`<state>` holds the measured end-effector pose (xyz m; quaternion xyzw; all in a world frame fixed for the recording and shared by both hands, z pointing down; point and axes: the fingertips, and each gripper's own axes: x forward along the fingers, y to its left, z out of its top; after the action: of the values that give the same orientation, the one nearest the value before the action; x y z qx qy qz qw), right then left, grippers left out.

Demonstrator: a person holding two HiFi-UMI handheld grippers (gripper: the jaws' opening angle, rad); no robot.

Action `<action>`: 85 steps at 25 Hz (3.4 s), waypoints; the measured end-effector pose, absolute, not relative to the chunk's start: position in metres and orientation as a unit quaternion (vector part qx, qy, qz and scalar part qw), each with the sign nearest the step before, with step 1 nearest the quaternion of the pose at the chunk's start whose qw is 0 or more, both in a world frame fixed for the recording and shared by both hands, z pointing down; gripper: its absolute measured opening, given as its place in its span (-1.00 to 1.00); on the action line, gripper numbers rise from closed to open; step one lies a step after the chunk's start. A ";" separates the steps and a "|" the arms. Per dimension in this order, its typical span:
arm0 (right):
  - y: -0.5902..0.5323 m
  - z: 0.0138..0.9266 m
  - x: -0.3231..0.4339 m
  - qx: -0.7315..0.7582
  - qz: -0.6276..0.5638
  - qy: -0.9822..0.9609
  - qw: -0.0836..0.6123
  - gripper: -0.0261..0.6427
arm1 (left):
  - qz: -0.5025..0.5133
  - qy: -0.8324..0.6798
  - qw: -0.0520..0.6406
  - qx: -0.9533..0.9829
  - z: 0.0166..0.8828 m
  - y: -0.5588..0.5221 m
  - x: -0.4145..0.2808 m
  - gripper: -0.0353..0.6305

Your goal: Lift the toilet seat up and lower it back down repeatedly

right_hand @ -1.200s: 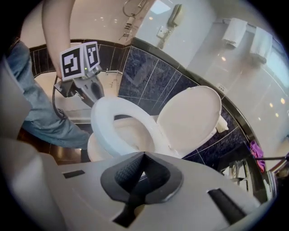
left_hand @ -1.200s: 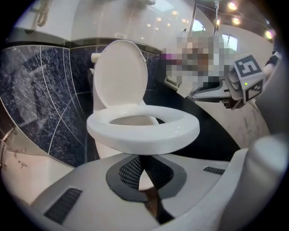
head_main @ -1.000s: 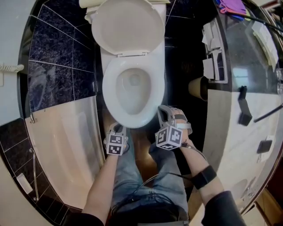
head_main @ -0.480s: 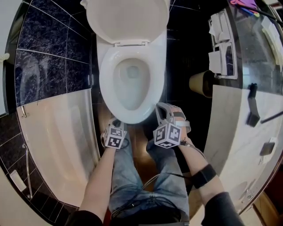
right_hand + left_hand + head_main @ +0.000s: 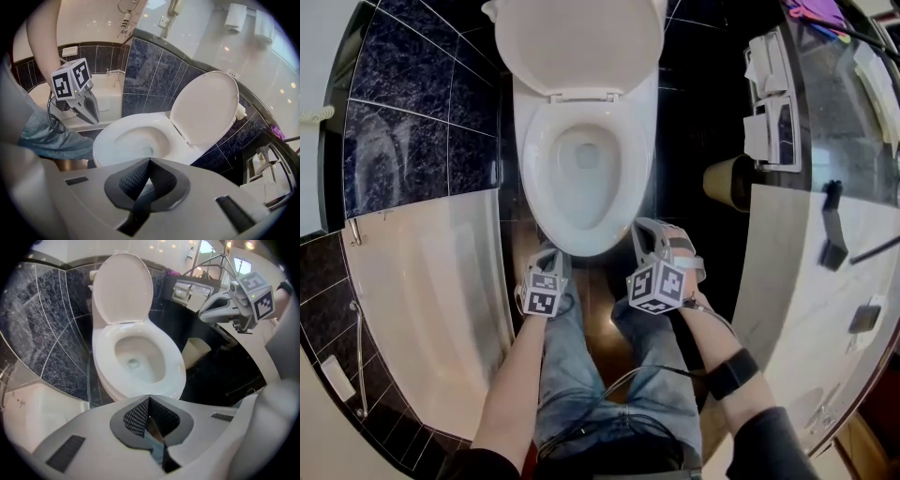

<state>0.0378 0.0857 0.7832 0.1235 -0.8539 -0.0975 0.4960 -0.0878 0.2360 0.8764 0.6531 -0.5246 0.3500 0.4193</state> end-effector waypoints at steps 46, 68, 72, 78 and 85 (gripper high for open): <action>0.031 0.365 0.082 0.346 0.033 -0.903 0.252 -0.87 | 0.131 -0.714 0.148 0.671 0.320 0.177 -0.186 -0.89; 0.015 0.467 0.089 0.373 0.168 -0.870 0.274 -0.57 | 0.186 -0.696 0.121 0.683 0.343 0.140 -0.201 -0.89; 0.021 0.513 0.088 0.375 0.240 -0.852 0.276 -0.39 | 0.203 -0.682 0.127 0.691 0.361 0.131 -0.200 -0.89; 0.031 0.598 0.093 0.390 0.324 -0.812 0.288 -0.32 | 0.243 -0.652 0.118 0.708 0.408 0.123 -0.194 -0.89; 0.064 0.709 0.099 0.381 0.453 -0.758 0.274 -0.32 | 0.242 -0.657 0.142 0.700 0.489 0.119 -0.199 -0.89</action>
<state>0.0986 0.0641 0.7089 0.3807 -0.7579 0.4534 0.2739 -0.1987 0.1189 0.4887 0.7000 -0.6566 0.2422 0.1422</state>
